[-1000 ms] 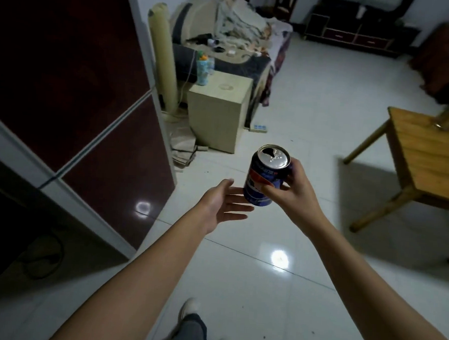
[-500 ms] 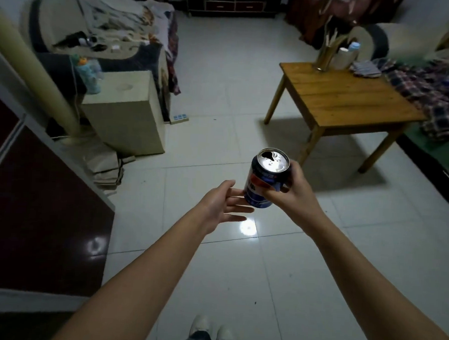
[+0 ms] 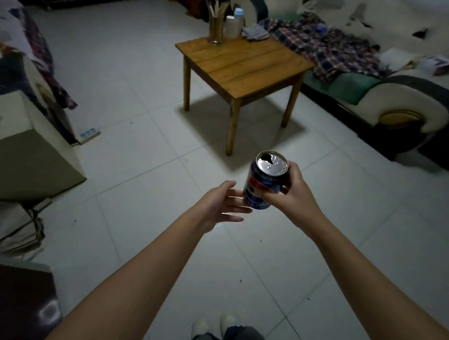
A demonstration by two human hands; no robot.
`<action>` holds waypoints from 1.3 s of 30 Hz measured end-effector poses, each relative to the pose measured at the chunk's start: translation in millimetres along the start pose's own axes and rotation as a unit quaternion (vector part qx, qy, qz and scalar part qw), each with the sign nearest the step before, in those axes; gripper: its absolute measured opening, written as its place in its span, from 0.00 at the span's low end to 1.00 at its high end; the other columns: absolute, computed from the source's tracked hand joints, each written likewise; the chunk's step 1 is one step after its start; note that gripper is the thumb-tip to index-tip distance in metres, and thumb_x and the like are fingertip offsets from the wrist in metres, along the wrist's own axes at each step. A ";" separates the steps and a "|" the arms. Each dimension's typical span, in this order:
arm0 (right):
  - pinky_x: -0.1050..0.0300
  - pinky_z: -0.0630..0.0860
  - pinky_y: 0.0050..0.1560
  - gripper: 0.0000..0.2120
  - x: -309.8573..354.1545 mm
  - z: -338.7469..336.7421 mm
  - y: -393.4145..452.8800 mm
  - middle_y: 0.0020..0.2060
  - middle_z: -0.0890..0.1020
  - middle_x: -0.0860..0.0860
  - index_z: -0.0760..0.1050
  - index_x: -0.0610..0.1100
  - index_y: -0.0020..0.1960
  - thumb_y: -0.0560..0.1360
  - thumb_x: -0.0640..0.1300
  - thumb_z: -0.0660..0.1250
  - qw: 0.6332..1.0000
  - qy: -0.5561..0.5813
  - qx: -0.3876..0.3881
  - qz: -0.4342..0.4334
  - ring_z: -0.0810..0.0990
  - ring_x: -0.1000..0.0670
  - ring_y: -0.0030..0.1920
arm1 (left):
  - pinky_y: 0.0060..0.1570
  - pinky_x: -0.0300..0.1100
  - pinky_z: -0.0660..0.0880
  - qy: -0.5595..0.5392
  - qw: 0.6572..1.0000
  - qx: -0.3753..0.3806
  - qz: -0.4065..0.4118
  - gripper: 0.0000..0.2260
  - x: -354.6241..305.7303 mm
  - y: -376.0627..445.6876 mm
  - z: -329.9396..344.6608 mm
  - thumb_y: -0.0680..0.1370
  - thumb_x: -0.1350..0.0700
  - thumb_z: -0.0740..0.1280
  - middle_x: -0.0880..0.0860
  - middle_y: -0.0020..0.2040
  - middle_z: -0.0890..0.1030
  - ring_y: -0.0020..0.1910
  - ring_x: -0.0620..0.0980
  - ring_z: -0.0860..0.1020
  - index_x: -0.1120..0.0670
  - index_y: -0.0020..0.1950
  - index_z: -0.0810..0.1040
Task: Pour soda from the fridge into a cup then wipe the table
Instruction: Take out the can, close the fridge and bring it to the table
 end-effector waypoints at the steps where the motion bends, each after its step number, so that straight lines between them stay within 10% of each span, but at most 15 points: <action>1: 0.55 0.75 0.58 0.30 -3.3 -8.0 -2.2 0.57 0.77 0.54 0.66 0.49 0.62 0.65 0.44 0.76 1.000 0.003 -0.015 0.005 0.76 0.53 0.58 | 0.45 0.46 0.79 0.010 1.000 0.014 -0.003 0.19 0.1 5.7 7.4 0.80 0.48 0.54 0.59 0.48 0.84 0.48 0.54 0.83 0.58 0.52 0.79; 15: 0.57 0.70 0.61 0.31 -51.8 -133.3 14.0 0.58 0.74 0.55 0.65 0.49 0.63 0.65 0.44 0.76 0.984 -0.015 -0.173 0.047 0.72 0.54 0.61 | 0.50 0.49 0.78 0.095 0.986 0.138 -0.022 0.17 -35.0 92.2 130.9 0.81 0.49 0.53 0.56 0.48 0.82 0.47 0.53 0.81 0.57 0.53 0.78; 39: 0.60 0.69 0.60 0.32 -115.8 -348.3 228.3 0.64 0.72 0.51 0.63 0.47 0.66 0.67 0.42 0.75 0.988 -0.021 -0.147 0.048 0.69 0.52 0.64 | 0.50 0.49 0.77 0.106 0.988 0.110 -0.014 0.18 -178.4 307.7 296.1 0.81 0.48 0.53 0.58 0.50 0.81 0.46 0.52 0.81 0.59 0.55 0.76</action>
Point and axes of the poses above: each hand's wrist, its own y-axis towards the middle knuckle, its own z-axis out of the palm, x = y × z, the point moved 7 cm from there along y, towards the middle knuckle
